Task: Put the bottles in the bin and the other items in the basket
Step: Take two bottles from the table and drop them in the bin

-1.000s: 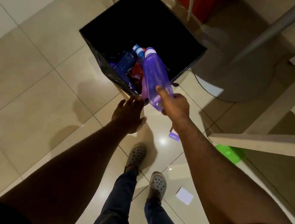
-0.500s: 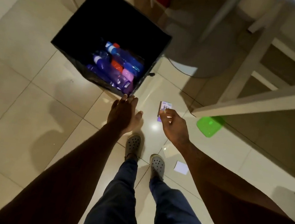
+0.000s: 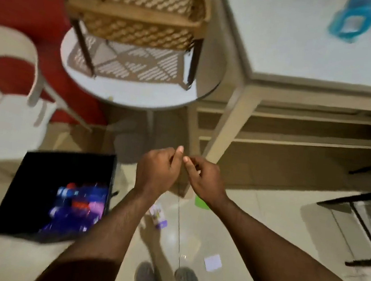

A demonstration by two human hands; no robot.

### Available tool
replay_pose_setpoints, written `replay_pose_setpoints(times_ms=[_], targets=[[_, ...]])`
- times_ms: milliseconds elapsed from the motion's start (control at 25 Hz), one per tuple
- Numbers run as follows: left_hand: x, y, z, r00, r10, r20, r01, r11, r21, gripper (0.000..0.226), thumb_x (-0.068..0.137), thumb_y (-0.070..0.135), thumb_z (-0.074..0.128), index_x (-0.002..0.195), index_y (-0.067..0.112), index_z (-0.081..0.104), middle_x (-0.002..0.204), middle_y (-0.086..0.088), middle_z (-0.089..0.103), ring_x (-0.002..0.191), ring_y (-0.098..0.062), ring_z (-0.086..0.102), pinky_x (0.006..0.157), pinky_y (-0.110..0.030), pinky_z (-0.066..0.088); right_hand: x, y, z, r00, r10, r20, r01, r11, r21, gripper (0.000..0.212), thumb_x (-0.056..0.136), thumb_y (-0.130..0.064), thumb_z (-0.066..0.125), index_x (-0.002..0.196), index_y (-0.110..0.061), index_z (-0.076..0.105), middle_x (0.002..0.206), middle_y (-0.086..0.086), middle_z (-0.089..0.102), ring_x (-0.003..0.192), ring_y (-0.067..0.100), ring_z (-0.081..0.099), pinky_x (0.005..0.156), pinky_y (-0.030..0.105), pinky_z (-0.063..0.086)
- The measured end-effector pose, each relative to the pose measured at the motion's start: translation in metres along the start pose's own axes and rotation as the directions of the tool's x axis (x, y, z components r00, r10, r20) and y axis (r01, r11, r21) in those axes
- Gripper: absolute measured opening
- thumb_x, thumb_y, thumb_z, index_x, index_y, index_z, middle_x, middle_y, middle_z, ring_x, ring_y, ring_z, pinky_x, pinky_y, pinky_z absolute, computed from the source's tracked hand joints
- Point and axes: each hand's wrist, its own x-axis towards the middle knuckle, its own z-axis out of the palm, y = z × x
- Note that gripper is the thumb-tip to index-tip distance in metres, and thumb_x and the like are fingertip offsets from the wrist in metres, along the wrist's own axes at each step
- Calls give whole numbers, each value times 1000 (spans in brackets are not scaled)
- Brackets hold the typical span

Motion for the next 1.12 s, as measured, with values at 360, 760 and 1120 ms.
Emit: replay_pose_setpoints(times_ms=[360,760,1120], targets=[[136,216,-36,880,434,-193,-470,853,-227,44,97,36,50,56,21,45,43,11,34,38,-7,33,45,-21,20,78,-60,-232,820,-129,-557,121,991,-52,56,95,-53,44,64,-10,63,55,6,62,53,21,61,50,43,49],[249,365,92,938,342,52,-340,939,-45,58,88,53,56,138,26,42,137,1,55,117,-19,57,87,-37,51,170,60,-411,717,-49,-695,12,998,-58,35,95,-44,53,98,-15,72,81,-4,70,72,9,63,64,23,53],[391,452,201,964,72,255,-101,990,102,84,83,57,62,149,21,24,152,-9,31,134,-31,38,104,-48,40,297,195,-582,718,-47,-694,-177,952,-248,54,87,-31,67,133,-9,49,133,13,54,119,28,52,94,36,46]])
